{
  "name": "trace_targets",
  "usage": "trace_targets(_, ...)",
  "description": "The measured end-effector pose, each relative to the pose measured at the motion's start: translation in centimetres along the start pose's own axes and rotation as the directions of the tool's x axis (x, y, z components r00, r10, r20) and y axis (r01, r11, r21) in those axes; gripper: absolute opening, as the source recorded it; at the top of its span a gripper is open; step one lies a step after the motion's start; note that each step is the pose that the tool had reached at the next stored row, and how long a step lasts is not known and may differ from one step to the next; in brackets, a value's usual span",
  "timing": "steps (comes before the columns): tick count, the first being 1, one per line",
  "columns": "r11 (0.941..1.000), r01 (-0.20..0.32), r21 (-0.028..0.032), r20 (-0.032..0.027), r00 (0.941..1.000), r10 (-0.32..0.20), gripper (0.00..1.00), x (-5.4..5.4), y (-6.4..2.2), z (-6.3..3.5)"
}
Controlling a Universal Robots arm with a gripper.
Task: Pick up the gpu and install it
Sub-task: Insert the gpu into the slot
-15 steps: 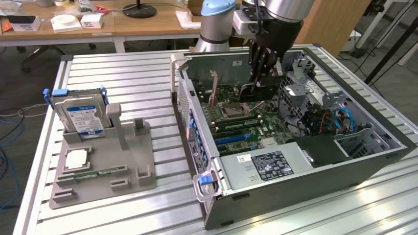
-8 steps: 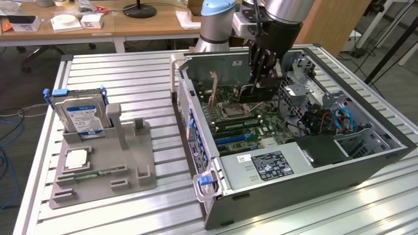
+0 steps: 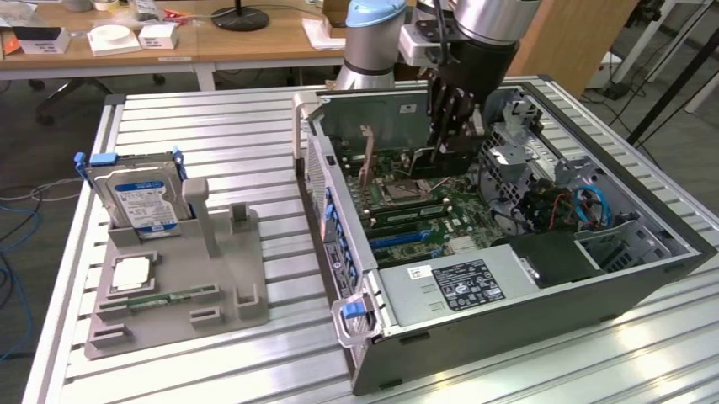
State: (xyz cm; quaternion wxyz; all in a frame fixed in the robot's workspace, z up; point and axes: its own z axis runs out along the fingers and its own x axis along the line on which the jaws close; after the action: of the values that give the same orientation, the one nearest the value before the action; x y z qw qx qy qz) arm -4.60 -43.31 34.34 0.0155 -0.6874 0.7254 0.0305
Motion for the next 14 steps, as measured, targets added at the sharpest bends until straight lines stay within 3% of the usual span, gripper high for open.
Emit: trace_targets(14, 1.0000, 0.000, 0.0000, -0.0001, 1.0000, 0.000, 0.26, 0.03, -0.01, 0.41)
